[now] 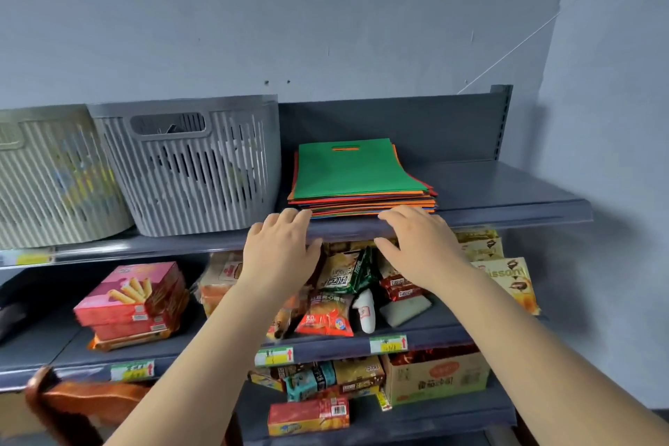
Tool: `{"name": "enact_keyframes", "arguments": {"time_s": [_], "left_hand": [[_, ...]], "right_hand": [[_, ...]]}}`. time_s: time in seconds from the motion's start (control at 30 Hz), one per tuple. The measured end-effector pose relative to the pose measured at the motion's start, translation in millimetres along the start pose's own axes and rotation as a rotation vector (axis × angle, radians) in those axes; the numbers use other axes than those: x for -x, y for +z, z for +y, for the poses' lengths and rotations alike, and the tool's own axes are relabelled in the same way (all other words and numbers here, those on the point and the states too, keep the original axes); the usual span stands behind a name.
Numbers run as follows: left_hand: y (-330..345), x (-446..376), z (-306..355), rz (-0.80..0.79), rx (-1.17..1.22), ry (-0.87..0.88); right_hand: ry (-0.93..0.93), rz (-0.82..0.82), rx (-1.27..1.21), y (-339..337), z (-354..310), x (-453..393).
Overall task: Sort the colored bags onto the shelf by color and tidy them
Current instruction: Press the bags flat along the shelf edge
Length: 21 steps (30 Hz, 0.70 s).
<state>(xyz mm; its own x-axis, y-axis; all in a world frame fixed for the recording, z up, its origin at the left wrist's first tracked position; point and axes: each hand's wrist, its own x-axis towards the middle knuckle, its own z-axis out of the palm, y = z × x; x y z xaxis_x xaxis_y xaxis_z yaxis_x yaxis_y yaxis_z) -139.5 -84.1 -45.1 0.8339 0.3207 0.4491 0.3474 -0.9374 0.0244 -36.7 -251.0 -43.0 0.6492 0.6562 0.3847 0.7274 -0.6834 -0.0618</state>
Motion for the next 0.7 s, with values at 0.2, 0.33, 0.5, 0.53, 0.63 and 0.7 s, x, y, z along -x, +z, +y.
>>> {"name": "enact_keyframes", "arguments": {"time_s": [0.2,0.33,0.5,0.53,0.63,0.7], "left_hand": [[29,-56,-11,0.050,0.054,0.040],[44,-90,-10,0.067,0.081,0.055],[53,-129,-4,0.057,0.116,0.051],[55,-136,-4,0.051,0.127,0.050],[64,-151,-3,0.019,0.148,0.055],[69,-158,-3,-0.006,0.171,0.058]], "right_hand": [[0.031,0.101,-0.060,16,27,-59],[0.013,0.111,-0.100,24,45,-93],[-0.017,0.024,-0.118,30,67,-127],[-0.023,-0.001,-0.123,32,70,-133],[-0.046,-0.106,-0.136,35,79,-146],[-0.057,-0.184,-0.166,38,85,-152]]}}
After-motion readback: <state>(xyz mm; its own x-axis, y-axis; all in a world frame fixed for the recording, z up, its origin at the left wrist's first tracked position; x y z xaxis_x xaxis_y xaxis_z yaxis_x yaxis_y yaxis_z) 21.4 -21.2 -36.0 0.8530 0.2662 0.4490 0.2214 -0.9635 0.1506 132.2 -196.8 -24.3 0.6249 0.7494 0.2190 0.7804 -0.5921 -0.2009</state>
